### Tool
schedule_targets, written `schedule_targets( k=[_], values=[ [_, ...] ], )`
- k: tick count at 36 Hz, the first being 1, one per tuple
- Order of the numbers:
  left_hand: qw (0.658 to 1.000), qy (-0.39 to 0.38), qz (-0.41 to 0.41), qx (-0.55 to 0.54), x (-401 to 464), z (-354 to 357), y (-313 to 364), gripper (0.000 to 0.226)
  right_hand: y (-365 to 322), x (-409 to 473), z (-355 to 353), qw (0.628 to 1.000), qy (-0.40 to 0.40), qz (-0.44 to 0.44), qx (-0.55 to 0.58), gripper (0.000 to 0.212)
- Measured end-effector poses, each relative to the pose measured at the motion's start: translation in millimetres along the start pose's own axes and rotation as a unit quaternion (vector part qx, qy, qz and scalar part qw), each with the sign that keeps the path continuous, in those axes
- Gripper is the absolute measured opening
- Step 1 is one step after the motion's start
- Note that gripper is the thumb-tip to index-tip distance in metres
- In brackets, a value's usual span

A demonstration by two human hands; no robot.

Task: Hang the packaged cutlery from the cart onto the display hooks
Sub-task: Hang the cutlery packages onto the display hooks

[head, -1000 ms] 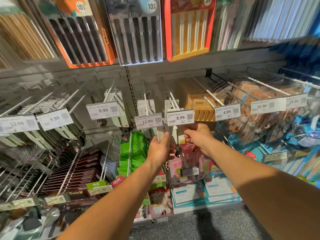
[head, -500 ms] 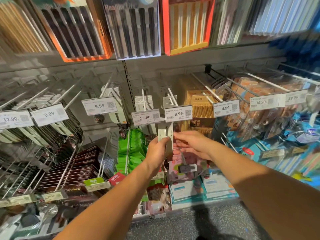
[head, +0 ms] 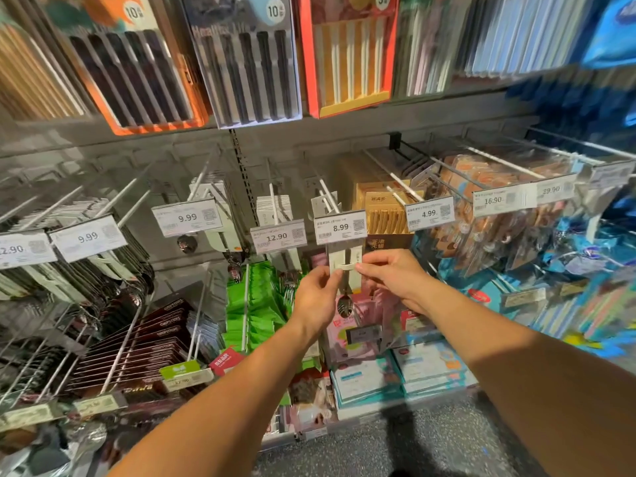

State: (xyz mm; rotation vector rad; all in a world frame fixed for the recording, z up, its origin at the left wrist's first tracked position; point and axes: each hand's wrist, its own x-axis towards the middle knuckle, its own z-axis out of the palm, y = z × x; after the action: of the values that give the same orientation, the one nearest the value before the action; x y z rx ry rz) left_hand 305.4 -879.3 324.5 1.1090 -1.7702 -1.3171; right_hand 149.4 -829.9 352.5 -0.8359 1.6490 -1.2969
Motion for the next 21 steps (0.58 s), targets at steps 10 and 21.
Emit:
schedule_targets(
  k=[10, 21],
  values=[
    [0.999, 0.03, -0.022, -0.011, 16.2, -6.7, -5.6, 0.032, 0.3, 19.7, 9.4, 1.0, 0.005, -0.007, -0.009, 0.014],
    [0.996, 0.073, 0.032, 0.035, 20.2, -12.2, -7.0, 0.037, -1.6, 31.2, 12.3, 0.999, -0.019, -0.03, 0.013, 0.017]
  ],
)
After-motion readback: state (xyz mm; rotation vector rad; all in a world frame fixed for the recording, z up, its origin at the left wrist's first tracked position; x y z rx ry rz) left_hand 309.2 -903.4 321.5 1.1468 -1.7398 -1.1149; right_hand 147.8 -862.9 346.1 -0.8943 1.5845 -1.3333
